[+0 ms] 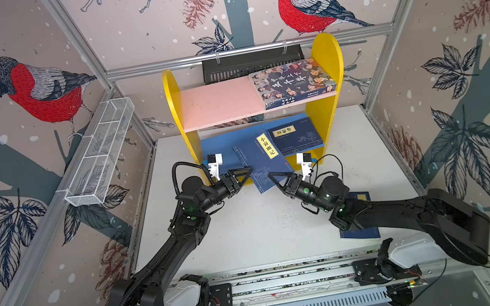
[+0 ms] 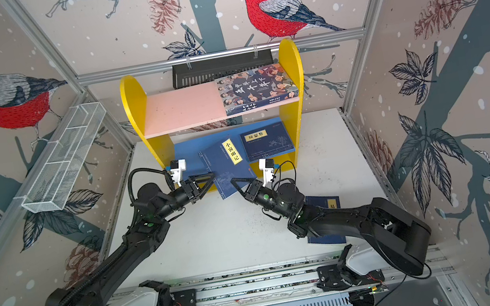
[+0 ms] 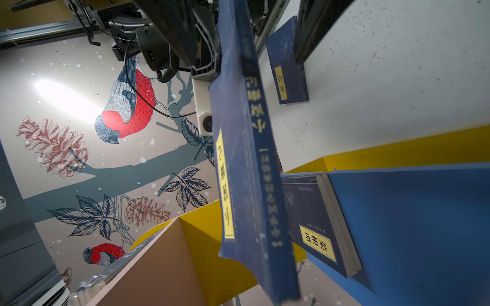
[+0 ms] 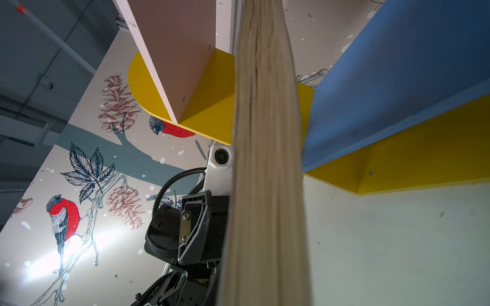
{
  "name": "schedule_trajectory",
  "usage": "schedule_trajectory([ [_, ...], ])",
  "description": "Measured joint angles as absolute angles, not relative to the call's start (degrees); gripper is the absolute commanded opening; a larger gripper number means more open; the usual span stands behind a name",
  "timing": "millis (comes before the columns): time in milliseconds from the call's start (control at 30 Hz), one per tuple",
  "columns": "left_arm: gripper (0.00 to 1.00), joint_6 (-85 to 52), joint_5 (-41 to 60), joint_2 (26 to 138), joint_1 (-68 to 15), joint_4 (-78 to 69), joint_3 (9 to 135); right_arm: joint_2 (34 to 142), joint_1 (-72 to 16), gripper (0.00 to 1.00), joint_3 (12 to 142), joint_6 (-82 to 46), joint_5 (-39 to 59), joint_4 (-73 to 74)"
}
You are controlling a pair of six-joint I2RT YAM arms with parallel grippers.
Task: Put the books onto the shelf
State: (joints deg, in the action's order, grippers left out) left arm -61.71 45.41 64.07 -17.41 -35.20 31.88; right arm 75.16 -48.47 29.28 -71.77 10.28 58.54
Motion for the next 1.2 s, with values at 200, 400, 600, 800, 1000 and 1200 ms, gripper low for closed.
schedule_trajectory([
  [200,0.73,-50.09,50.09,61.54,-16.43,-28.58,31.55,66.37,-42.94,0.01,30.00,-64.79,21.39,42.13],
  [400,0.78,-48.21,55.99,60.93,-15.90,-29.32,29.02,60.03,-38.09,0.01,33.58,-53.82,32.01,21.76],
  [600,0.87,-46.96,58.54,60.01,-15.42,-28.95,28.18,55.68,-35.66,0.02,34.50,-47.70,40.45,10.83],
  [800,0.89,-44.60,60.86,60.03,-14.96,-26.09,28.08,52.38,-35.48,0.02,33.56,-45.91,47.00,5.96],
  [1000,0.85,-49.65,66.04,59.96,-14.96,-31.86,25.52,49.52,-35.62,0.03,33.01,-45.19,50.85,3.60],
  [1200,0.66,-54.85,69.14,60.60,-15.55,-37.19,25.45,49.43,-35.75,0.03,33.01,-44.84,51.88,2.20],
])
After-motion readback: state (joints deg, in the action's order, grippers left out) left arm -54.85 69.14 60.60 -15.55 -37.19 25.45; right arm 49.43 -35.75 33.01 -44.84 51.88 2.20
